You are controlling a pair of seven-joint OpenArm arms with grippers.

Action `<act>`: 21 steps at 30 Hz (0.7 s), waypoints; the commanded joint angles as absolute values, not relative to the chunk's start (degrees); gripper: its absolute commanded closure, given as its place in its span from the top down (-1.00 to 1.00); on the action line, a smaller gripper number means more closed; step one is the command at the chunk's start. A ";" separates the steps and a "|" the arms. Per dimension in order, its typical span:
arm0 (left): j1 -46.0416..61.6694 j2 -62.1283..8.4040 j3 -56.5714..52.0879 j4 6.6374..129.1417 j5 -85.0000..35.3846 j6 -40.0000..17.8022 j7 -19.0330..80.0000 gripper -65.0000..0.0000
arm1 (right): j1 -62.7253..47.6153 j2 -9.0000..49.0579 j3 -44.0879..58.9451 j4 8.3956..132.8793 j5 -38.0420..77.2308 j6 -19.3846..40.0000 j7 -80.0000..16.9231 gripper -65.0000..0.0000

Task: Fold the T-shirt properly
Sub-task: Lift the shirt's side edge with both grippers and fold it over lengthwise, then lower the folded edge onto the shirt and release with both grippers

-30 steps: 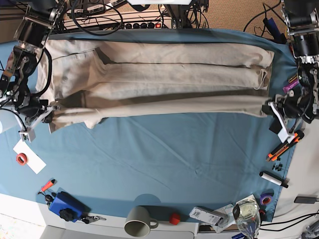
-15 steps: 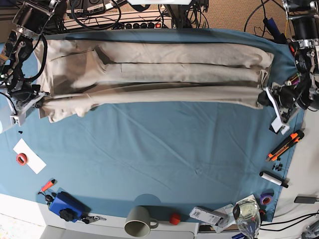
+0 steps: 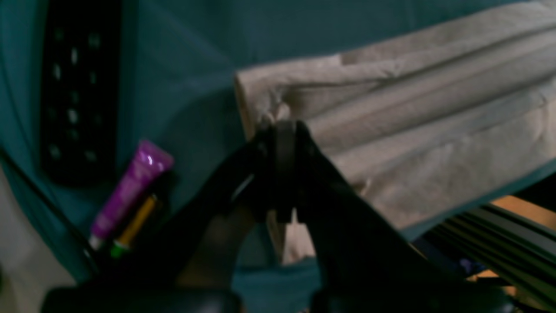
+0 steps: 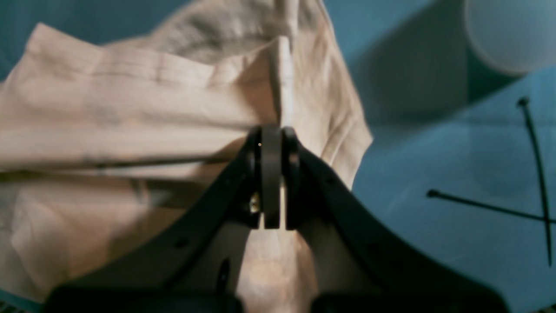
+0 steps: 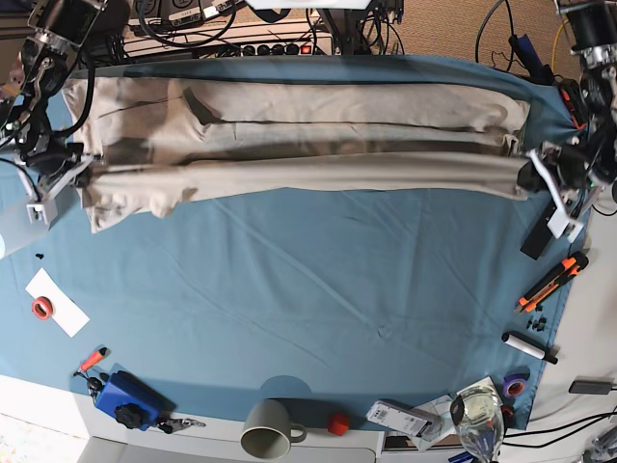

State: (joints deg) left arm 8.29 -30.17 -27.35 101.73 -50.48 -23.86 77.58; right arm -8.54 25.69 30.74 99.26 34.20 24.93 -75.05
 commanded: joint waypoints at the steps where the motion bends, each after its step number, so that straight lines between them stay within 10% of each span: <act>1: 8.45 -31.40 -28.51 102.74 -50.63 -23.90 77.17 -1.00 | -7.97 27.27 31.35 100.14 33.50 24.62 -74.13 -1.00; 21: 15.42 -31.07 -29.12 105.73 -50.59 -23.90 76.90 -1.00 | -13.06 27.14 31.35 100.16 33.65 24.60 -75.77 -1.00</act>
